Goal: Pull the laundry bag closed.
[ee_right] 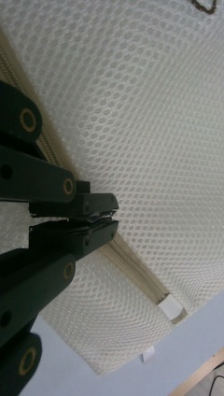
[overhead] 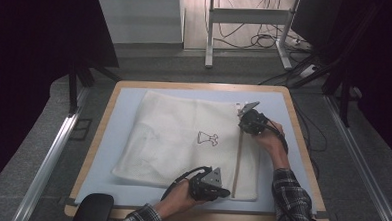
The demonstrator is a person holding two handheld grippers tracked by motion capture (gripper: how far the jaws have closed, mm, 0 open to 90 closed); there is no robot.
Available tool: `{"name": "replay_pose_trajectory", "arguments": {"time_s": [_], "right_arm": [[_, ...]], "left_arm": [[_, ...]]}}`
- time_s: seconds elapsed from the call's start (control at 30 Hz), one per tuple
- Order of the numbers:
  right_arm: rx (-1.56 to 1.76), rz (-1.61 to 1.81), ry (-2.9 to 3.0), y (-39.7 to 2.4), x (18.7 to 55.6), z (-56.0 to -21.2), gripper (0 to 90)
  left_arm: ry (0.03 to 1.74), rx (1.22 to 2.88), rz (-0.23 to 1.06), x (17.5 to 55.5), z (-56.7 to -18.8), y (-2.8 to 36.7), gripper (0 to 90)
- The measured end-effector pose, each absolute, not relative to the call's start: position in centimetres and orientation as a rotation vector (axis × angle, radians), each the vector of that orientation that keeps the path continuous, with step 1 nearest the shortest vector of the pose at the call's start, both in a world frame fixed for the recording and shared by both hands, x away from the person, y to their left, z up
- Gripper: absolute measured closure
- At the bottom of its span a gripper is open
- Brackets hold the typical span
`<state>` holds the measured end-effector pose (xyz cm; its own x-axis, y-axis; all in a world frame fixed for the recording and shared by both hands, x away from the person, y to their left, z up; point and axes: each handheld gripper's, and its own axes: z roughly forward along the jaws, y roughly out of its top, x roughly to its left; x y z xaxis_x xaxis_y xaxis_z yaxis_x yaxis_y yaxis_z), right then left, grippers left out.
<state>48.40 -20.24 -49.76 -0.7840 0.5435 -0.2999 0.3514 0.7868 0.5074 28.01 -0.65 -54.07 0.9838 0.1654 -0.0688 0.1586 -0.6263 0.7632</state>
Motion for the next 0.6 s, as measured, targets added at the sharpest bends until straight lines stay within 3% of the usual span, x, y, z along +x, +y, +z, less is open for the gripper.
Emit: {"name": "replay_pose_trajectory", "arguments": {"time_s": [0.6], "right_arm": [[0.615, 0.511, 2.495, -20.30, 48.16, -50.05, 86.4]], "left_arm": [[0.227, 2.257, 0.007, 28.03, -54.07, -0.65, 90.0]]}}
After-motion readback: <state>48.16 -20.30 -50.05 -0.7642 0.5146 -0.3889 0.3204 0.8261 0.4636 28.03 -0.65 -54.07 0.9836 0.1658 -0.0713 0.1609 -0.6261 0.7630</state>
